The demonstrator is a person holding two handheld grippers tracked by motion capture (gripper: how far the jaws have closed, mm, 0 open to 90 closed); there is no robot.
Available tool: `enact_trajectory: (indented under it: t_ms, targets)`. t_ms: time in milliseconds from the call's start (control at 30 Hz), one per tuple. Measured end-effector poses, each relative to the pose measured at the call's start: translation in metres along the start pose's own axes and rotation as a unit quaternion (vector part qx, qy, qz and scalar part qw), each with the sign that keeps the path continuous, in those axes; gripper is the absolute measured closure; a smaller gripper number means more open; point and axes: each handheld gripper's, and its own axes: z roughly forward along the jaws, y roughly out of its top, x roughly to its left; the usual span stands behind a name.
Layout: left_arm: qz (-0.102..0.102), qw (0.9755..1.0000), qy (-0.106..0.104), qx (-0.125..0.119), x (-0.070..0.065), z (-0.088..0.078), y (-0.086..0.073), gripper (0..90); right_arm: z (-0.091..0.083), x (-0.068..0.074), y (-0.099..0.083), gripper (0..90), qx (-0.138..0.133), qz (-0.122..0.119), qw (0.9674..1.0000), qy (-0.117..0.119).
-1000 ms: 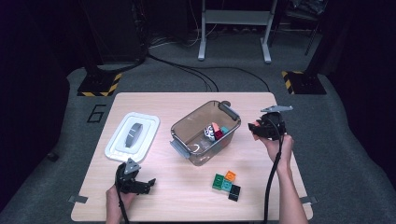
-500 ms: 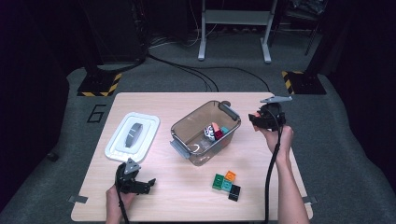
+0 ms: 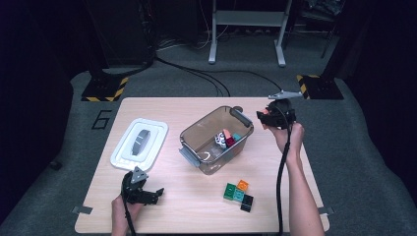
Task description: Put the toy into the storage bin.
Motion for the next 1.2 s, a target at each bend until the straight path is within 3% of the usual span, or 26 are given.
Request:
enact_trajectory:
  t_ms: [567,767,1200]
  targets:
    - [-0.002,1.0,-0.001,0.0,0.0,0.0,0.0,1.1,0.015,0.047,0.018,58.7,-0.015,-0.032,0.9984,0.045]
    - [-0.002,1.0,-0.001,0.0,0.0,0.0,0.0,1.1,0.023,0.067,0.018,58.7,-0.019,-0.038,0.9963,0.074]
    - [-0.002,1.0,-0.001,0.0,0.0,0.0,0.0,1.1,0.042,0.112,0.004,58.7,0.001,-0.068,0.9914,0.112]
